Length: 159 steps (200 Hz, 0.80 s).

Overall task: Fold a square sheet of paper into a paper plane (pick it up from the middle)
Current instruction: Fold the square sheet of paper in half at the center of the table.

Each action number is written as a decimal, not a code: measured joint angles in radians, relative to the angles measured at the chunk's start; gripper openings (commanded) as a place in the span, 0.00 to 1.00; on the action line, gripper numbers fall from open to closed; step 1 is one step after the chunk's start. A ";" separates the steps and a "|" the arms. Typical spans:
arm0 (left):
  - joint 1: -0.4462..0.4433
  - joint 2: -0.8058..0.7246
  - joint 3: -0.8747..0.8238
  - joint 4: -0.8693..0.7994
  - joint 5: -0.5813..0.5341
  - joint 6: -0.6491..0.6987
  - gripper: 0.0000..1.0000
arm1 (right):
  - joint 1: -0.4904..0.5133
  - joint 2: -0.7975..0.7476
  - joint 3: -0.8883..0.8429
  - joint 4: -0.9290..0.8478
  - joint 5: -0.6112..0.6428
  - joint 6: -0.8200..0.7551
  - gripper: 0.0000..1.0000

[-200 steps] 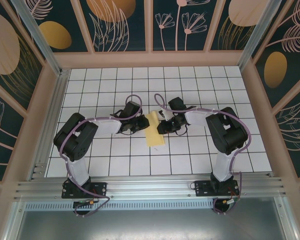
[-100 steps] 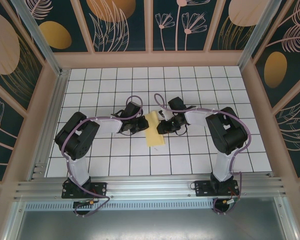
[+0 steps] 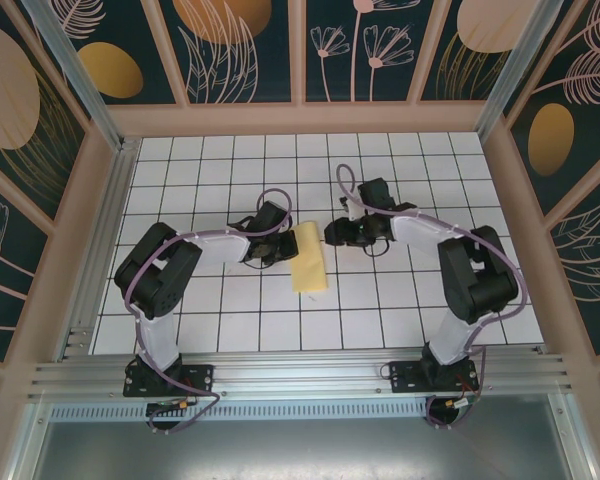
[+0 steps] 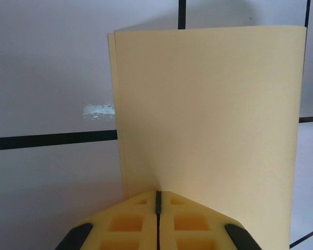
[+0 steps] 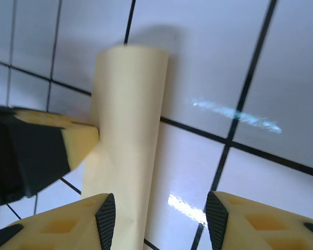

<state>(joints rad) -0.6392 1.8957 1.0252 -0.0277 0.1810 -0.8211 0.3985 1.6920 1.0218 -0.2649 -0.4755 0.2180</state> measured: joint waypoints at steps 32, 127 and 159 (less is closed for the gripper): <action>-0.003 0.002 0.004 -0.003 -0.007 0.002 0.05 | 0.016 -0.077 -0.003 0.013 0.008 0.068 0.31; -0.008 0.002 0.006 -0.006 -0.019 0.001 0.03 | 0.138 0.119 -0.002 0.014 -0.005 0.133 0.16; -0.008 0.002 0.006 -0.006 -0.023 0.001 0.03 | 0.138 0.135 0.002 0.014 -0.011 0.133 0.16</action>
<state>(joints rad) -0.6476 1.8973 1.0309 -0.0338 0.1577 -0.8200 0.5369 1.8271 1.0241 -0.2504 -0.4866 0.3508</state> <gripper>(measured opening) 0.047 0.158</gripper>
